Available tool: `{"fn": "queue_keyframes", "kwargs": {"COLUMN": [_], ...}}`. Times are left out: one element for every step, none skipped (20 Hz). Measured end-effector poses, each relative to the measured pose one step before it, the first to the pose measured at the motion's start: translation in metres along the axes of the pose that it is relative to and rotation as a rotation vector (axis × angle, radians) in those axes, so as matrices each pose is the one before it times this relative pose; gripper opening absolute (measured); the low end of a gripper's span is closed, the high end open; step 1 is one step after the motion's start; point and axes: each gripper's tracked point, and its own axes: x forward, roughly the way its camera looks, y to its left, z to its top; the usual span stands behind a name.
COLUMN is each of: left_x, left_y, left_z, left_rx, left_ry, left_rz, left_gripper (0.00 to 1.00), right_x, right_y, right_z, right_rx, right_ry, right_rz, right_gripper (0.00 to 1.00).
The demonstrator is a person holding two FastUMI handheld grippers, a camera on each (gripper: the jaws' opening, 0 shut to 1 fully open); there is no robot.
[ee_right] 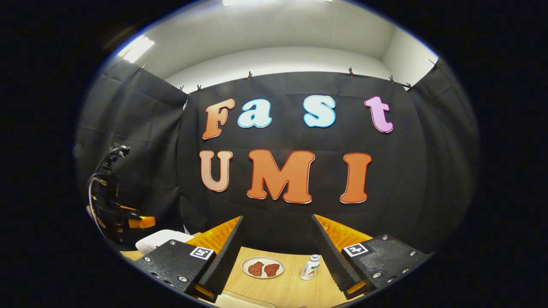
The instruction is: Close the left gripper, press the button to open the rice cooker; take a wooden spoon from the chopstick holder with the right hand, scoop a spoonful of rice and pour it into the rice cooker, then put the wooden spoon back into the chopstick holder.
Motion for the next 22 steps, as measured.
{"fn": "queue_keyframes", "kwargs": {"left_x": [-0.01665, -0.01466, -0.0121, -0.01226, -0.00977, -0.00822, -0.0051, -0.0057, -0.00535, -0.00472, -0.00438, -0.00261, -0.00305, -0.00127, -0.00051, -0.00185, 0.00115, -0.00028, 0.00121, -0.00073, -0.00005, 0.00023], "left_y": [-0.00697, -0.00369, -0.00299, -0.00278, 0.00056, -0.00008, -0.00261, -0.00284, -0.00145, -0.00088, 0.00079, 0.00062, -0.00023, -0.0008, -0.00278, -0.00013, 0.00195, 0.00187, 0.00126, -0.00022, 0.00036, 0.00021], "left_z": [0.01026, 0.01348, 0.01448, 0.01199, 0.01227, 0.00929, 0.00953, 0.00491, 0.00512, 0.0032, 0.00349, 0.00281, 0.00267, 0.00227, 0.00149, 0.00075, 0.00217, 0.00062, 0.00025, -0.00041, -0.00038, -0.00047], "left_rx": [-0.00425, -0.00462, -0.01031, -0.00236, 0.00035, 0.00552, 0.01012, 0.01008, 0.00615, 0.00509, 0.00755, 0.00786, 0.0091, 0.00184, -0.0038, -0.0071, -0.00597, -0.00296, -0.00121, 0.00126, -0.00103, -0.00176], "left_ry": [-0.04348, -0.0499, -0.04583, -0.04243, -0.03611, -0.03041, -0.02372, -0.02569, -0.02535, -0.01462, -0.01459, -0.00991, -0.01002, -0.00829, -0.00718, -0.00776, -0.00553, -0.00297, -0.00407, 0.00203, -0.00348, 0.00088], "left_rz": [-0.00905, -0.00627, -0.00487, -0.00574, 0.00363, -0.00144, 0.00114, 0.00439, -0.00186, 0.00225, 0.00291, 0.00308, 0.00136, -0.00372, -0.0067, -0.00145, 0.00093, 0.00085, 0.00236, -0.00289, 0.00045, -0.00308], "left_gripper": [0.99, 0.99, 0.99, 0.99, 1.0, 1.0, 1.0, 1.0, 1.0, 1.0, 1.0, 1.0, 1.0, 1.0, 1.0, 0.99, 0.99, 1.0, 1.0, 1.0, 1.0, 0.99], "right_x": [0.00277, 0.00382, 0.00235, 0.00067, 0.00104, 0.0011, 0.00203, 0.00243, 0.00012, -0.00068, -0.00053, 0.00097, 0.00044, 0.00067, -0.00143, 0.00001, -0.00045, 0.00031, -0.00025, 0.0004, 0.00059, -0.00188], "right_y": [0.00419, 0.00331, 0.00477, 0.00617, 0.00672, 0.00657, 0.00591, 0.00505, 0.00484, 0.00399, 0.00278, 0.00323, 0.00111, -0.00066, -0.00037, 0.00004, -0.00041, 0.00002, -0.0009, -0.001, 0.00093, 0.00069], "right_z": [0.00413, 0.00251, 0.00257, 0.00233, 0.00249, 0.00486, 0.00421, 0.00277, 0.00158, 0.00157, 0.00082, 0.00057, 0.00057, 0.0007, -0.00008, 0.00105, 0.00158, 0.0036, 0.00341, 0.00128, 0.00194, 0.00033], "right_rx": [-0.00443, -0.004, -0.00694, -0.00461, -0.00531, 0.00014, 0.00555, 0.00499, 0.00335, 0.00382, 0.00364, 0.00192, 0.0011, -0.00054, 0.00212, 0.00042, 0.00216, -0.00013, -0.0014, -0.00212, -0.00362, -0.0009], "right_ry": [-0.01084, -0.00564, -0.00639, -0.00602, -0.00692, -0.00892, -0.00519, -0.00466, -0.00493, -0.00388, -0.00102, 0.00076, -0.00071, 0.00032, 0.00132, 0.00064, -0.00254, -0.00748, -0.00779, -0.00523, -0.00332, -0.00096], "right_rz": [0.00091, -0.00095, 0.0071, 0.00721, 0.01456, 0.01246, 0.0072, 0.00745, 0.00609, 0.00673, 0.00571, 0.00398, 0.00078, -0.00329, -0.00442, -0.0007, -0.00324, -0.00053, -0.00514, -0.00485, -0.00009, -0.00316], "right_gripper": [0.94, 0.94, 0.94, 0.94, 0.95, 0.95, 0.95, 0.95, 0.95, 1.0, 0.95, 0.96, 0.96, 0.96, 0.96, 0.96, 0.96, 0.96, 0.96, 1.0, 0.96, 0.96]}}
